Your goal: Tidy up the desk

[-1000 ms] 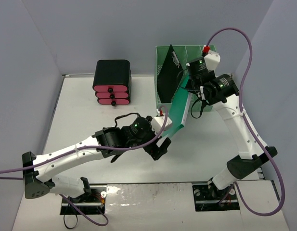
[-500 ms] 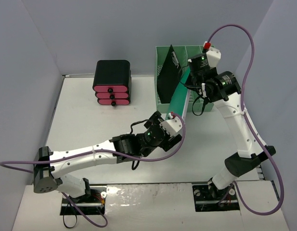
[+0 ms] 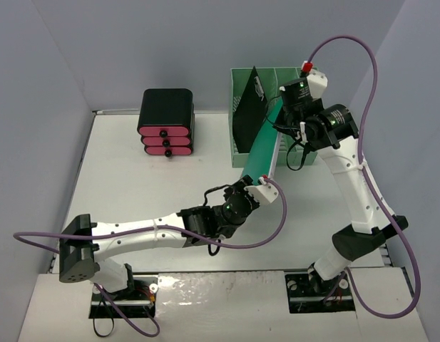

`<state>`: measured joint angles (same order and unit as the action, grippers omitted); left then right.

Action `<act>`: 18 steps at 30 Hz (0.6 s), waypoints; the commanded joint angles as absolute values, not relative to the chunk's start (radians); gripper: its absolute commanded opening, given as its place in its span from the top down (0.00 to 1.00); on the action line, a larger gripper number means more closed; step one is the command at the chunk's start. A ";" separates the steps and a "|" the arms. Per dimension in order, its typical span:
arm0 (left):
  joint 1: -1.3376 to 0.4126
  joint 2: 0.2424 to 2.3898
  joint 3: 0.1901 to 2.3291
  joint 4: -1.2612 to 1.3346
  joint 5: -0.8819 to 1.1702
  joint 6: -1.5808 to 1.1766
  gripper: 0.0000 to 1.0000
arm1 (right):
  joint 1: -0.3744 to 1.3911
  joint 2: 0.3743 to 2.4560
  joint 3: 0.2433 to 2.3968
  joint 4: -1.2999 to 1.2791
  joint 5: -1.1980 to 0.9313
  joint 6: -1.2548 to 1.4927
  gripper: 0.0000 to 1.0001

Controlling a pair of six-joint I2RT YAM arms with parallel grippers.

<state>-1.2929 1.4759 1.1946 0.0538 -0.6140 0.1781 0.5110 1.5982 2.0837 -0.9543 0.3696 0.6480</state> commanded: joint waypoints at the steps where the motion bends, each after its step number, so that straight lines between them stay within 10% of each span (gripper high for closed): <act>1: -1.299 1.445 1.218 0.207 -0.698 0.251 0.89 | 0.505 1.579 2.126 -0.928 0.360 0.644 1.00; 13: -1.321 1.420 1.195 0.322 -0.775 0.394 1.00 | 0.489 1.569 2.098 -0.930 0.284 0.659 0.99; 18: -1.332 1.410 1.186 0.363 -0.797 0.437 1.00 | 0.472 1.552 2.070 -0.931 0.220 0.672 0.79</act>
